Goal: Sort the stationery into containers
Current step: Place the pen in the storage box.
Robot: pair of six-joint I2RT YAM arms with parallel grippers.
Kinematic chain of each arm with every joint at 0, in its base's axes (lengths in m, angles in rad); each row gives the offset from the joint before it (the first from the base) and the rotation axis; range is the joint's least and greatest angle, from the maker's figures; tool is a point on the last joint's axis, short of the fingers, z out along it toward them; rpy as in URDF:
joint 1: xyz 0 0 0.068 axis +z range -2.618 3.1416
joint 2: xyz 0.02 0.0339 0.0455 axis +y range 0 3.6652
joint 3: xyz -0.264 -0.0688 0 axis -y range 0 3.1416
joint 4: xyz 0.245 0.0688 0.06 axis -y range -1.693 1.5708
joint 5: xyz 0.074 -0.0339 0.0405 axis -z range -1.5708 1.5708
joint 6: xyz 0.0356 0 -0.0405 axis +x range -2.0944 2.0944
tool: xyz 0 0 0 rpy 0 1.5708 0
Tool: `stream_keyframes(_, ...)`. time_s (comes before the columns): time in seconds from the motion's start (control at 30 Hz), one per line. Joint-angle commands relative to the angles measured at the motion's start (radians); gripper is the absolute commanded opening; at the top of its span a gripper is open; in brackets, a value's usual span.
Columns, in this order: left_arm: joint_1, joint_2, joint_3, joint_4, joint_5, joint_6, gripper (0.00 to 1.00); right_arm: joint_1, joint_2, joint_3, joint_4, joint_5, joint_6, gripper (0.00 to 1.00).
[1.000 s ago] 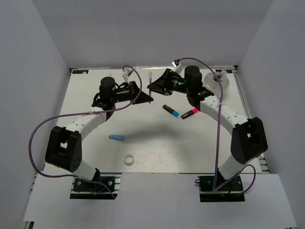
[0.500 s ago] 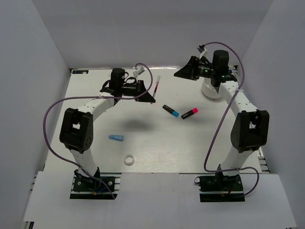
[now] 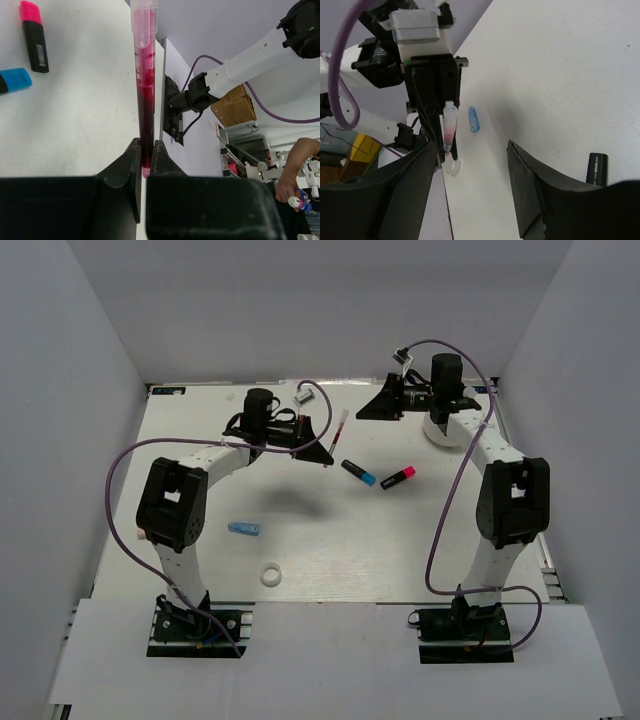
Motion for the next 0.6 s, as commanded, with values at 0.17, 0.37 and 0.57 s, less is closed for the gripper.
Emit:
stream_keyframes(0.17,-0.045,-0.008,0.010,0.021,0.039,0.006,0.00,0.049,-0.013,0.022,0.105,-0.053,0.040,0.61)
stream_keyframes(0.37,-0.065,-0.011,0.013,0.021,0.041,0.007,0.00,0.066,-0.016,0.005,0.143,-0.058,0.076,0.39)
stream_keyframes(0.57,-0.065,-0.020,-0.003,0.018,0.027,0.015,0.00,0.066,-0.023,-0.001,0.157,-0.061,0.094,0.12)
